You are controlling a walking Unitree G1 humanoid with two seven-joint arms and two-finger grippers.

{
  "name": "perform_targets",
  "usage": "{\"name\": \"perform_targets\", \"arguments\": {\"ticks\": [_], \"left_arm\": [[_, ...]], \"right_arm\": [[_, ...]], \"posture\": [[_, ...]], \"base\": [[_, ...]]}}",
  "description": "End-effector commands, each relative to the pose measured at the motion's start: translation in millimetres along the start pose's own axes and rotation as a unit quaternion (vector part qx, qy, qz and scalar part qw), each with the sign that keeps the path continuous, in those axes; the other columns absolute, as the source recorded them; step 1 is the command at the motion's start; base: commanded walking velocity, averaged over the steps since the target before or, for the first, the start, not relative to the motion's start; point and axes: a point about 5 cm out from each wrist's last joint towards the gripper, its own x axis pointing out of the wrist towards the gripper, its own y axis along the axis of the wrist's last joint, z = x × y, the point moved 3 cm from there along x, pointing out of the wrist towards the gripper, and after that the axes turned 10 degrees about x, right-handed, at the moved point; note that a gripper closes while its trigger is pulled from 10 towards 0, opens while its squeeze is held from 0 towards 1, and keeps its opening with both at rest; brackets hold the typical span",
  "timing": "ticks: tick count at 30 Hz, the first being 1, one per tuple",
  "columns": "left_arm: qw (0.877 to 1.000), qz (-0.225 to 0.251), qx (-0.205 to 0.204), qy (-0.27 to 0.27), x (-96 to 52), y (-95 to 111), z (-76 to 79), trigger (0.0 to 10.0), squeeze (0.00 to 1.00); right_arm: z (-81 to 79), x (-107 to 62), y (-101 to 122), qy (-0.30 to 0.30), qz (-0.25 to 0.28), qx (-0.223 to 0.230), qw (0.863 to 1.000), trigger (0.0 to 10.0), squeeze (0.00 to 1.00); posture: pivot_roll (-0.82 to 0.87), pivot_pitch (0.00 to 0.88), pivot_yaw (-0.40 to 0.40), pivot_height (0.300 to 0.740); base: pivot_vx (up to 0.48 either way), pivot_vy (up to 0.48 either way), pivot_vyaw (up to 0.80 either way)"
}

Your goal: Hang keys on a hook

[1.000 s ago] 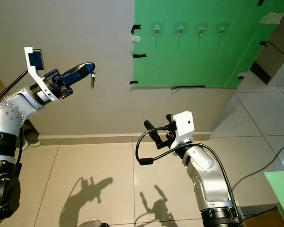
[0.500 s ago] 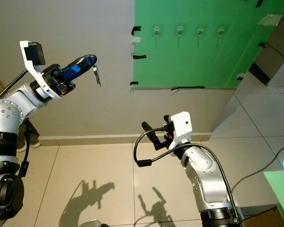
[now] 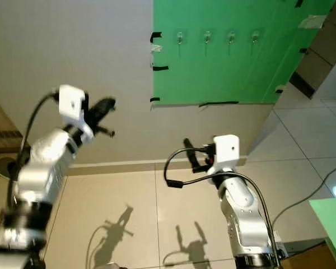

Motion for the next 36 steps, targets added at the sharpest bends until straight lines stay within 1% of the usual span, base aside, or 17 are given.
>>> {"name": "perform_targets", "arguments": {"ticks": [1,2,4,6,8,9,11,14,16,17,19,22,24,28,33,35,36], "left_arm": [[0.999,0.003,0.025,0.043,-5.5,-1,-0.1,10.0,0.00],[0.998,0.001,0.030,0.052,-7.0,-4,2.3,10.0,0.00],[0.998,0.006,0.024,0.063,-7.0,-6,8.6,10.0,0.00],[0.998,0.009,0.024,0.065,-6.6,-6,10.4,10.0,0.00],[0.997,0.002,0.028,0.072,-1.2,-8,13.0,10.0,0.00],[0.997,0.002,0.028,0.072,-1.2,-8,13.0,10.0,0.00],[0.996,-0.003,0.027,0.079,5.1,-9,15.0,10.0,0.00],[0.997,-0.006,0.030,0.078,6.7,-10,17.0,10.0,0.00],[0.997,-0.017,0.021,0.078,7.4,-15,18.4,10.0,0.00],[0.997,-0.017,0.021,0.078,7.4,-15,18.4,10.0,0.00],[0.995,-0.027,0.015,0.092,9.0,-22,16.0,10.0,0.00],[0.995,-0.031,0.015,0.096,10.0,-24,13.9,10.0,0.00],[0.993,-0.036,0.015,0.108,11.6,-26,7.9,10.0,0.00],[0.992,-0.040,0.016,0.121,12.1,-27,1.7,10.0,0.00],[0.990,-0.050,0.021,0.127,10.2,-31,0.9,10.0,0.00],[0.990,-0.066,0.031,0.122,7.4,-40,4.7,10.0,0.00],[0.992,-0.063,0.022,0.109,8.1,-39,8.1,10.0,0.00]], "right_arm": [[2.1,-3.8,-6,-0.019,0.004,0.001,1.000,10.0,0.17],[1.6,-4.8,-7,-0.021,0.004,-0.001,1.000,10.0,0.17],[-0.1,-5.9,-9,-0.022,0.005,0.000,1.000,10.0,0.17],[-0.5,-5.9,-10,-0.023,0.005,0.001,1.000,10.0,0.17],[-1.7,-4.8,-11,-0.021,0.006,-0.002,1.000,10.0,0.18],[-1.7,-4.8,-11,-0.021,0.006,-0.002,1.000,10.0,0.18],[-1.4,-2.2,-9,-0.020,0.008,-0.011,1.000,10.0,0.19],[0.5,-0.8,-9,-0.023,0.006,-0.014,1.000,10.0,0.18],[1.9,0.2,-8,-0.024,0.008,-0.019,1.000,10.0,0.18],[1.9,0.2,-8,-0.024,0.008,-0.019,1.000,10.0,0.18],[2.5,1.4,-7,-0.023,0.011,-0.023,0.999,10.0,0.18],[1.7,1.9,-7,-0.021,0.011,-0.024,0.999,10.0,0.18],[-0.7,2.6,-9,-0.016,0.009,-0.026,0.999,10.0,0.18],[-4.2,2.9,-10,-0.008,0.006,-0.028,1.000,10.0,0.18],[-6.2,2.8,-12,-0.003,0.005,-0.029,1.000,10.0,0.18],[-6.4,3.0,-11,0.000,0.006,-0.031,1.000,10.0,0.18],[-6.4,3.1,-11,0.001,0.006,-0.032,0.999,10.0,0.18]], "posture": [[-0.08,0.000,0.047,0.740],[-0.08,0.000,0.047,0.740],[-0.08,0.000,0.049,0.740],[-0.08,0.000,0.049,0.740],[-0.08,0.000,0.048,0.740],[-0.08,0.000,0.048,0.740],[-0.08,0.000,0.048,0.740],[-0.08,0.000,0.048,0.740],[-0.08,0.000,0.048,0.740],[-0.08,0.000,0.048,0.740],[-0.09,0.000,0.045,0.740],[-0.09,0.000,0.045,0.740],[-0.09,0.000,0.044,0.740],[-0.09,0.000,0.044,0.740],[-0.09,0.000,0.046,0.740],[-0.09,0.000,0.044,0.740],[-0.09,0.000,0.041,0.740]], "base": [[0.000,0.000,0.00],[0.000,0.000,0.00],[0.000,-0.176,0.00],[0.000,-0.352,0.00],[0.285,-0.382,0.00],[0.292,-0.379,0.00],[0.296,-0.375,0.00],[0.298,-0.374,0.00],[0.296,-0.373,0.00],[0.296,-0.371,0.00],[0.300,-0.371,0.00],[0.315,-0.359,0.00],[0.332,-0.343,0.00],[0.343,-0.332,0.00],[0.362,-0.311,0.00],[0.000,0.000,0.00],[0.000,0.000,0.00]]}}
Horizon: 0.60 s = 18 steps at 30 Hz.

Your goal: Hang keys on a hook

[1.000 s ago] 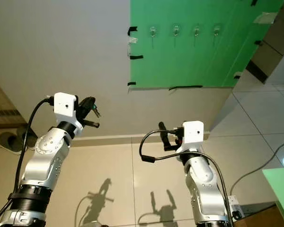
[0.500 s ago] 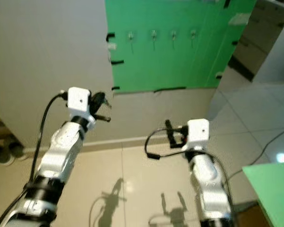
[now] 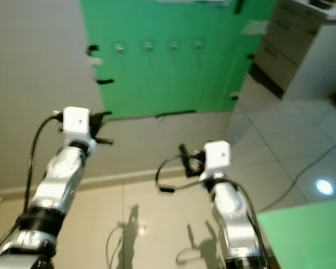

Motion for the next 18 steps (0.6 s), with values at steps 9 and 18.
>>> {"name": "perform_targets", "arguments": {"ticks": [9,18], "left_arm": [[0.999,0.010,-0.026,-0.024,11.9,16,14.1,10.0,0.00],[0.999,0.004,-0.036,-0.021,13.6,14,16.9,10.0,0.00]], "right_arm": [[-2.2,-0.1,7,0.027,0.010,0.001,1.000,10.0,0.19],[-2.3,-5.2,7,0.050,0.002,-0.001,0.999,10.0,0.20]], "posture": [[-0.09,0.000,0.040,0.740],[-0.09,0.000,0.043,0.740]], "base": [[0.318,0.197,0.00],[0.419,0.027,0.00]]}}
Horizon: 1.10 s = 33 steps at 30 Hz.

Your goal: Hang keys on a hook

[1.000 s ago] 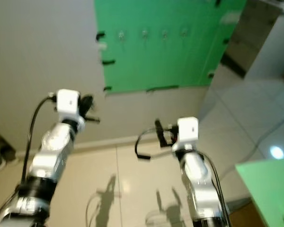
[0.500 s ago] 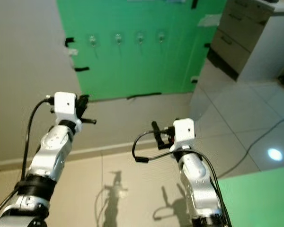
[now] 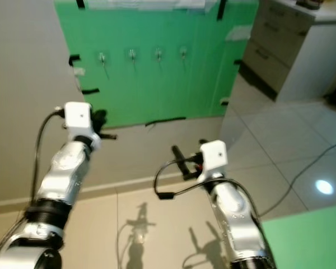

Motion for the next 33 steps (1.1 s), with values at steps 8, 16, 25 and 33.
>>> {"name": "perform_targets", "arguments": {"ticks": [8,16,25,33], "left_arm": [[1.000,0.009,0.006,0.005,4.0,7,-7.0,10.0,0.00],[1.000,0.011,0.010,0.007,2.3,8,-6.9,10.0,0.00],[1.000,0.015,0.010,0.016,1.6,8,-10.3,10.0,0.00],[0.996,0.025,0.016,-0.088,7.8,18,13.6,10.0,0.00]], "right_arm": [[-7.7,3.7,3,0.008,0.005,0.012,1.000,10.0,0.20],[-9.3,2.0,-1,0.012,-0.002,0.015,1.000,10.0,0.20],[-10.2,2.0,-1,0.015,-0.005,0.015,1.000,10.0,0.20],[-11.1,2.4,-2,0.019,-0.007,0.015,1.000,10.0,0.20]], "posture": [[-0.09,0.000,0.050,0.740],[-0.09,0.000,0.050,0.740],[-0.09,0.000,0.050,0.740],[-0.08,0.000,0.046,0.740]], "base": [[0.419,0.030,0.00],[0.419,0.000,0.00],[0.418,0.000,0.00],[0.409,0.000,0.00]]}}
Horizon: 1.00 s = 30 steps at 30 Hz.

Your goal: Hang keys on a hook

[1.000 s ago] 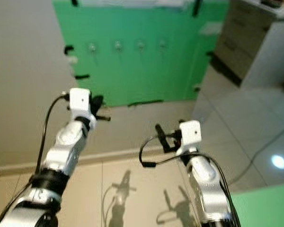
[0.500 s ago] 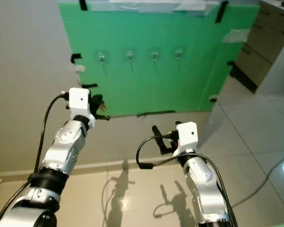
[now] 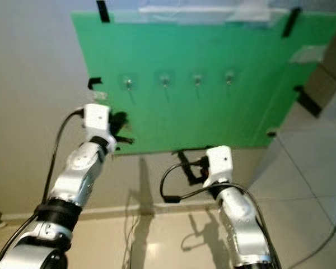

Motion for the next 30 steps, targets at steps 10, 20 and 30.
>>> {"name": "perform_targets", "arguments": {"ticks": [10,20,30], "left_arm": [[0.973,0.039,0.013,-0.229,12.9,58,1.2,10.0,0.00],[0.917,0.057,-0.079,-0.388,16.7,88,17.1,10.0,0.00],[0.922,0.038,-0.086,-0.375,26.8,88,10.8,10.0,0.00]], "right_arm": [[-12.1,3.9,2,0.027,0.001,0.003,1.000,10.0,0.20],[-18.0,-1.3,-1,0.030,-0.004,0.007,1.000,10.0,0.20],[-18.0,-8.9,-4,0.024,-0.009,0.009,1.000,10.0,0.20]], "posture": [[-0.09,0.000,0.051,0.740],[-0.12,0.000,0.062,0.740],[-0.14,0.000,0.079,0.740]], "base": [[0.000,0.000,0.00],[0.000,0.000,0.00],[0.000,0.000,0.00]]}}
